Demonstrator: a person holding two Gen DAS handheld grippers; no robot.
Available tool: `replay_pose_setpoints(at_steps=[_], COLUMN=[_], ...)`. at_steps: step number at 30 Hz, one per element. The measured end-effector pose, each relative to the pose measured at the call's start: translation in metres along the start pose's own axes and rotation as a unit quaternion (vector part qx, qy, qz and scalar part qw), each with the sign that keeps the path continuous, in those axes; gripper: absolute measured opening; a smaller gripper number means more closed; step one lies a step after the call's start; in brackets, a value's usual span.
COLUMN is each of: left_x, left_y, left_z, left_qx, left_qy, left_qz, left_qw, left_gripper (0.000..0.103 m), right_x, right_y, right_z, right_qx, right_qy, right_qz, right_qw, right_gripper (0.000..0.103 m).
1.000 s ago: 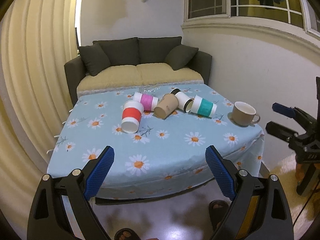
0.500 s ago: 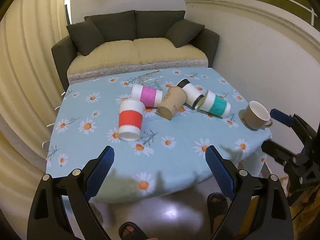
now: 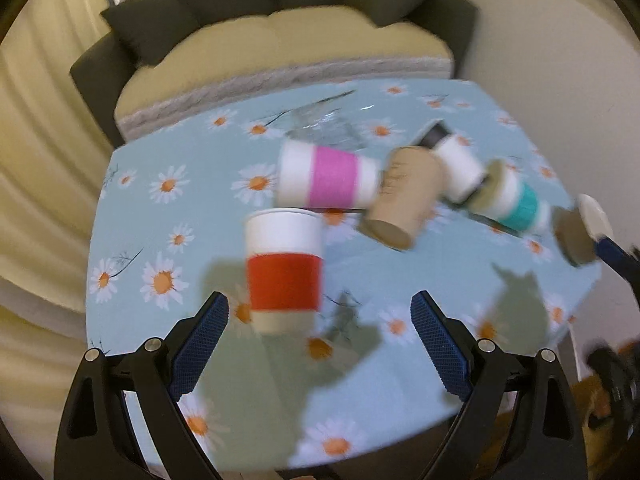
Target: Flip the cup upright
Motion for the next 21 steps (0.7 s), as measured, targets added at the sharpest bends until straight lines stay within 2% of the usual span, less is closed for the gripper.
replay_pose_setpoints(at_steps=[8,15,20,21], left_x=[0.012,0.019,0.019,0.019], left_y=[-0.016,-0.020,-0.019,-0.019], left_z=[0.057,0.079,0.090,0.092], left_qx=[-0.020,-0.018,-0.008,-0.004], left_qy=[-0.083,-0.116,-0.133,-0.135], left_qz=[-0.001,0.006,0.014,0.017], left_qw=[0.9963,0.9930,0.9910,0.9907], left_gripper=[0.089,0.088,0.075,0.067], right_x=[-0.008,-0.010,-0.011,-0.010], right_y=[0.012,0.015,0.019,0.020], right_z=[0.025,0.030,0.031,0.032], right_qx=[0.008,0.003,-0.004,-0.006], right_qy=[-0.022,-0.029,-0.034,-0.034], right_qz=[0.019,0.014,0.017,0.017], right_qw=[1.000,0.999,0.999,0.999], right_gripper=[0.098,0.098,0.098,0.098])
Point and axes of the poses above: each gripper's, at about its wrist camera, not at the fingertips, and z roughly the way its jaws point, y to its right, x to its top, the point moved 8 cm from there along z, roughly the way its jaws point, and after that the axes turned 1 degree about -z, right-handed, at the moved point
